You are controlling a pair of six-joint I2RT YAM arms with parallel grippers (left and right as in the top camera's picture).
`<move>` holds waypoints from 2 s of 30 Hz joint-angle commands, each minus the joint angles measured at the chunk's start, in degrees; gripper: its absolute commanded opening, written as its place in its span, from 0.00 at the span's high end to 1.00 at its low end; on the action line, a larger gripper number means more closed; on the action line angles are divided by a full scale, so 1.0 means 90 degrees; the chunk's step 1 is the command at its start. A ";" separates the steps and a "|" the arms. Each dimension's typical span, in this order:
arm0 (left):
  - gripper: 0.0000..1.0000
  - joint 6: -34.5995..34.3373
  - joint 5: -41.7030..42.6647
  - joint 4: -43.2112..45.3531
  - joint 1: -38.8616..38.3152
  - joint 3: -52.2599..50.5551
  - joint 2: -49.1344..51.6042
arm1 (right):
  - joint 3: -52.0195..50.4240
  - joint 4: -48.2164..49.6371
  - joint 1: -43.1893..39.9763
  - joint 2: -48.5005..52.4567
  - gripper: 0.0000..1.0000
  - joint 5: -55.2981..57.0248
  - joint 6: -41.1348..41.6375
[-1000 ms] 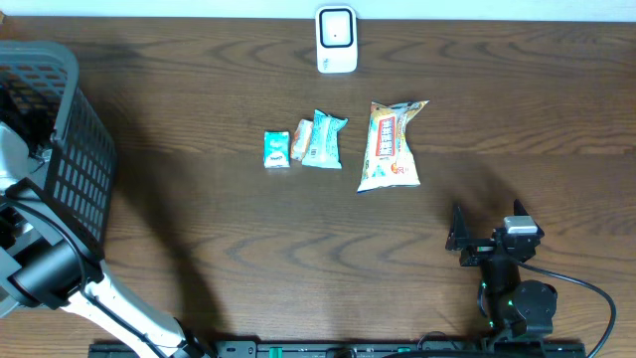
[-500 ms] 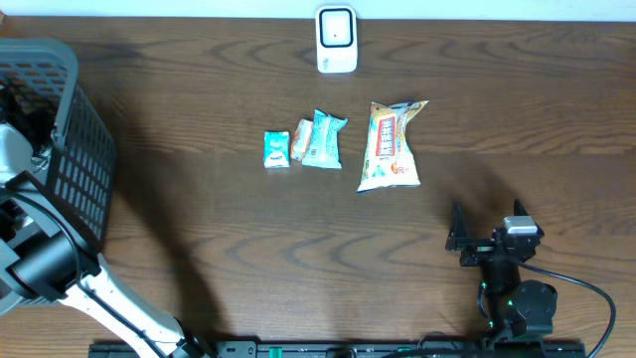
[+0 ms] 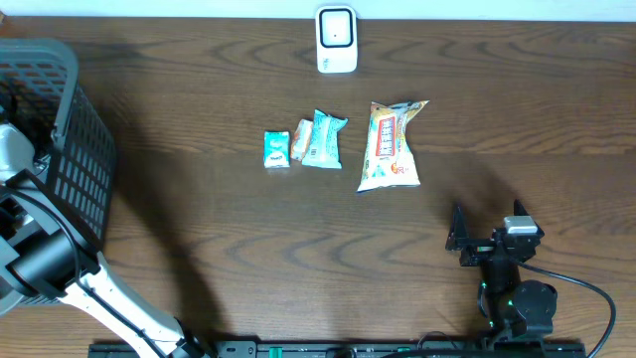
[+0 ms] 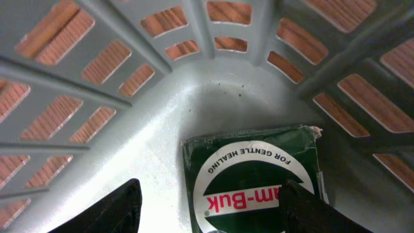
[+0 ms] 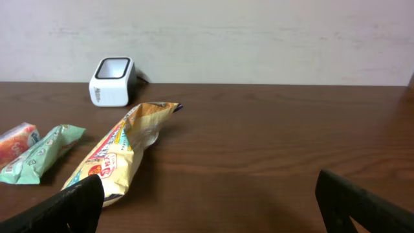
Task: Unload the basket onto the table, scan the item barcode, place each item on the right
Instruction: 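Lower the left gripper onto the green Zam-Buk box and close it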
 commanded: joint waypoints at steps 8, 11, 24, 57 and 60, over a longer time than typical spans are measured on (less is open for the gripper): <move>0.34 -0.0707 0.0588 -0.0665 0.0032 -0.0061 0.0211 | -0.0010 -0.0029 0.0034 -0.0019 0.01 0.0029 0.0068; 0.38 -0.1268 -0.0469 -0.1090 0.0032 -0.0061 0.0160 | -0.0010 -0.0029 0.0034 -0.0019 0.01 0.0027 0.0068; 0.37 -0.1758 0.0573 -0.1001 0.0029 -0.0061 -0.0772 | -0.0010 -0.0029 0.0034 -0.0017 0.01 0.0027 0.0068; 0.36 -0.1637 -0.0160 -0.0908 0.0092 -0.0061 0.0270 | -0.0010 -0.0029 0.0034 -0.0017 0.01 0.0027 0.0068; 0.37 -0.1634 -0.0163 -0.0911 0.0092 -0.0061 0.0270 | -0.0010 -0.0029 0.0034 -0.0017 0.01 0.0027 0.0068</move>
